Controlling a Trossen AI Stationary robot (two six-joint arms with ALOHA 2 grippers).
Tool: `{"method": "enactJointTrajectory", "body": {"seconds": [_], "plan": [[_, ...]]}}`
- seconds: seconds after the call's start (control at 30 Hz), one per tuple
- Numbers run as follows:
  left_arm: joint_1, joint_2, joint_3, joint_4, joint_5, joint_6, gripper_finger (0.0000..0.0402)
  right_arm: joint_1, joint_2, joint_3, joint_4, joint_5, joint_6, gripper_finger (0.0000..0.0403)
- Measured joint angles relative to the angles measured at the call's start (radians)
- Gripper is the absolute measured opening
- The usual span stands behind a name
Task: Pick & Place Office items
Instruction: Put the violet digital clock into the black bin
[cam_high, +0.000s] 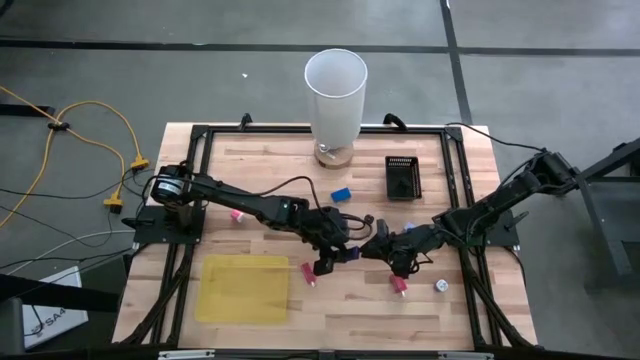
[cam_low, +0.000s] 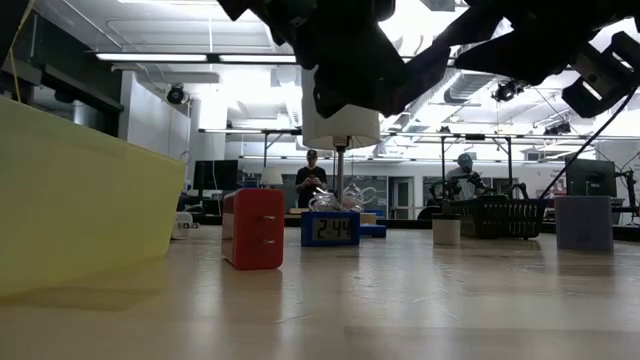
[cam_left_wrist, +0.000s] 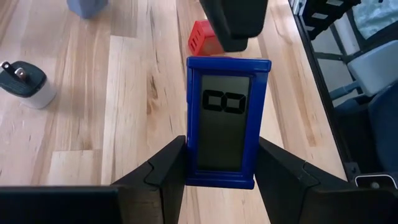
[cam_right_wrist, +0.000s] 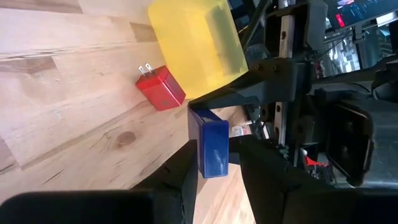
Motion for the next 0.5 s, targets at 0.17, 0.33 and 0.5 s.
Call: {"method": "enactJointTrajectory", "body": {"seconds": [0.17,0.33,0.5], "plan": [[0.000,0.000,0.000,0.004,0.000,0.000,0.0159,0.000,0.000,0.000,0.000,-0.022,0.021,0.0106],[0.000,0.000,0.000,0.004,0.000,0.001,0.0159,-0.001,0.000,0.000,0.002,-0.021,0.021,0.0106],[0.000,0.000,0.000,0.003,0.000,0.001,0.0159,-0.025,0.000,0.000,0.002,-0.047,0.019,0.0106]]}}
